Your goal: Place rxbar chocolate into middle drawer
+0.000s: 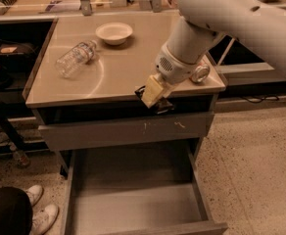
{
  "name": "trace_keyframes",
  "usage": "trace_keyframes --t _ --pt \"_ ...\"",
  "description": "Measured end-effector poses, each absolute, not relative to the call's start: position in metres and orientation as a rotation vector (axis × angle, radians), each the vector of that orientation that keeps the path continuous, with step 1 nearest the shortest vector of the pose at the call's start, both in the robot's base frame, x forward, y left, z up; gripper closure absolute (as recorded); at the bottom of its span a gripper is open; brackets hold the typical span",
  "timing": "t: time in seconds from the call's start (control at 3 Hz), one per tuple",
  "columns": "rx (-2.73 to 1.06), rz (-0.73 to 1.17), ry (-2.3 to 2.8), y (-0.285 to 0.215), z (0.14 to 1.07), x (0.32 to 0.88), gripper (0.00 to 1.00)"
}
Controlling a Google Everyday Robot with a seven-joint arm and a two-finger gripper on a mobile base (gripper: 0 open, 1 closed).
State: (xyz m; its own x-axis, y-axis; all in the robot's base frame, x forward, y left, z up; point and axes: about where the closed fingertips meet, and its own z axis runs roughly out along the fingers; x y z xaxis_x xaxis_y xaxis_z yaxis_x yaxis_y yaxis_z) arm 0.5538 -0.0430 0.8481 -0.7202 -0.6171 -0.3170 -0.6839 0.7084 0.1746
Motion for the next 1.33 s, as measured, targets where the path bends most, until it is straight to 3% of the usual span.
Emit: trace_keyframes --t 0.33,0.67,1.33 --pt "-0.985 0.49 2.759 -0.047 0.83 0.506 1.0" --pt "-0.985 0.49 2.759 -0.047 0.83 0.506 1.0" --pt "-0.874 0.616 2.876 -0.018 0.75 0.453 1.0"
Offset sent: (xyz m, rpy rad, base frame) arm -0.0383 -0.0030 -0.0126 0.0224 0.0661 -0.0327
